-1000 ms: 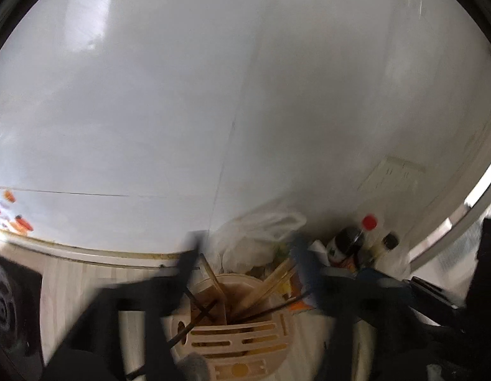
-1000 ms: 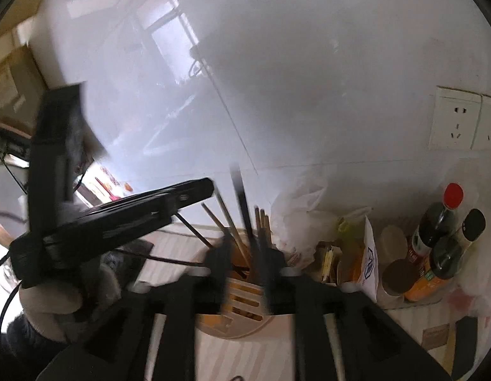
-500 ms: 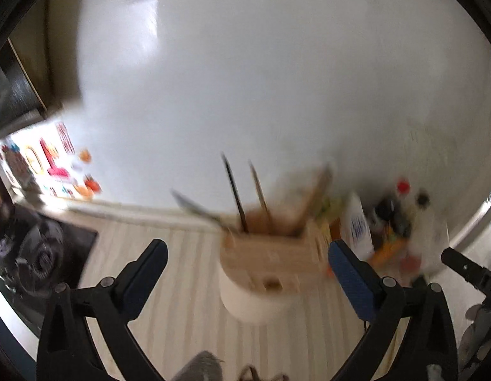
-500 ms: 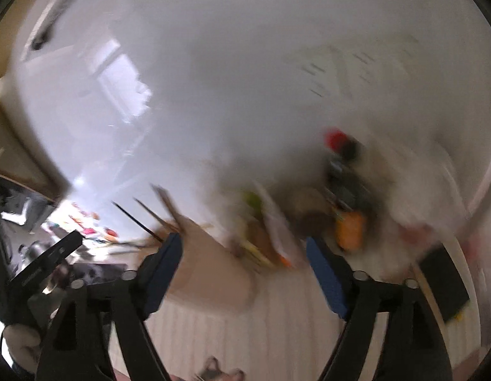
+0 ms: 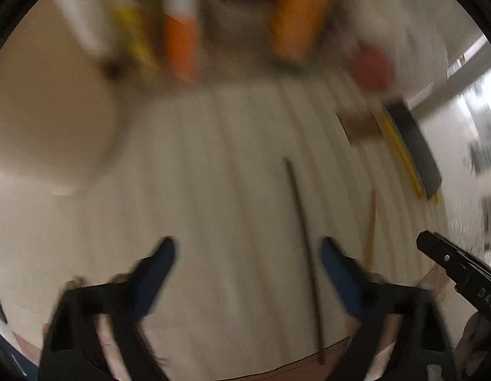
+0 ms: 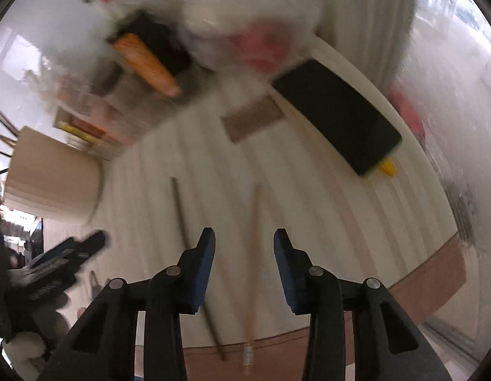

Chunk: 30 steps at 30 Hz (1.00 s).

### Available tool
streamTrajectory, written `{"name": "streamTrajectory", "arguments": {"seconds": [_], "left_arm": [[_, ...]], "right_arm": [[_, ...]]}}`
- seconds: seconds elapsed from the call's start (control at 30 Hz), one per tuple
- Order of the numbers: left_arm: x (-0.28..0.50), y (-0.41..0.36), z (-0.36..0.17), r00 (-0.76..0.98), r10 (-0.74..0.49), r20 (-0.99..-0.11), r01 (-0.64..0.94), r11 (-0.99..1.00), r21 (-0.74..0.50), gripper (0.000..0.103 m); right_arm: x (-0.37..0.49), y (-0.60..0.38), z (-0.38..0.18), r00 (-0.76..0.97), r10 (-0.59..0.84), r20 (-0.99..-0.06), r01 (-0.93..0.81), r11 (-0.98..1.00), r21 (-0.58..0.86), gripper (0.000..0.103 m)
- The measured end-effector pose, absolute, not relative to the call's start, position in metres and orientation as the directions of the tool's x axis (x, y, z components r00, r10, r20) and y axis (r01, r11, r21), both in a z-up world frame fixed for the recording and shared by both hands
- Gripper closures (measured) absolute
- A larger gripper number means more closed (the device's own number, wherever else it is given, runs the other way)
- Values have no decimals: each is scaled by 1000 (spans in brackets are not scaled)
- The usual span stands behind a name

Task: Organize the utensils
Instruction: 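Grasp a wooden chopstick with the right tool while the left grasps a dark one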

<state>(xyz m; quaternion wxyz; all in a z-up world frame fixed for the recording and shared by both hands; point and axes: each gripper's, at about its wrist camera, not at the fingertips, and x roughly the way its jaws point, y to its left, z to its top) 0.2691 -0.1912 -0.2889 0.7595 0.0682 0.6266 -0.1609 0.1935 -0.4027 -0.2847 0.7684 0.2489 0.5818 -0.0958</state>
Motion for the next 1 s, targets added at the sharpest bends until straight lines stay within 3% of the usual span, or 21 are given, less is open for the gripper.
{"name": "streamTrajectory", "arguments": {"seconds": [0.03,0.13,0.27,0.37,0.4,0.7,0.87,0.9,0.97,1.0], "left_arm": [[269,-204,-304,120,-151,-981,343,934,-101,40],[271,-222,-324,78,-130,-988,353,931,-94,50],[269,-242,-325,103,-103,-989,384,922,-56,54],[268,-254,-322,150,-50,-987,403,915,15,78],[269,-255,-321,154,-57,-986,409,912,11,97],[276,-169,-315,161,7,-987,325,944,60,100],[267,-72,-315,174,66,-983,199,975,101,100],[265,-55,-316,170,66,-983,168,981,95,100],[263,-17,-316,166,67,-984,93,992,83,100],[262,-3,-316,162,63,-985,62,995,74,100]], "right_arm": [[190,-409,-292,294,133,-946,447,856,259,63],[179,-425,-307,272,125,-954,470,848,245,63],[174,-432,-316,253,120,-960,493,838,234,63],[175,-433,-326,232,119,-965,510,831,225,63],[173,-432,-327,225,122,-967,512,830,223,63],[200,-392,-339,175,167,-970,406,886,226,63],[219,-355,-351,92,89,-992,322,940,114,63],[222,-349,-351,82,59,-995,309,947,81,68],[225,-340,-350,78,15,-997,311,950,38,91],[227,-337,-349,78,29,-996,313,948,53,96]]}}
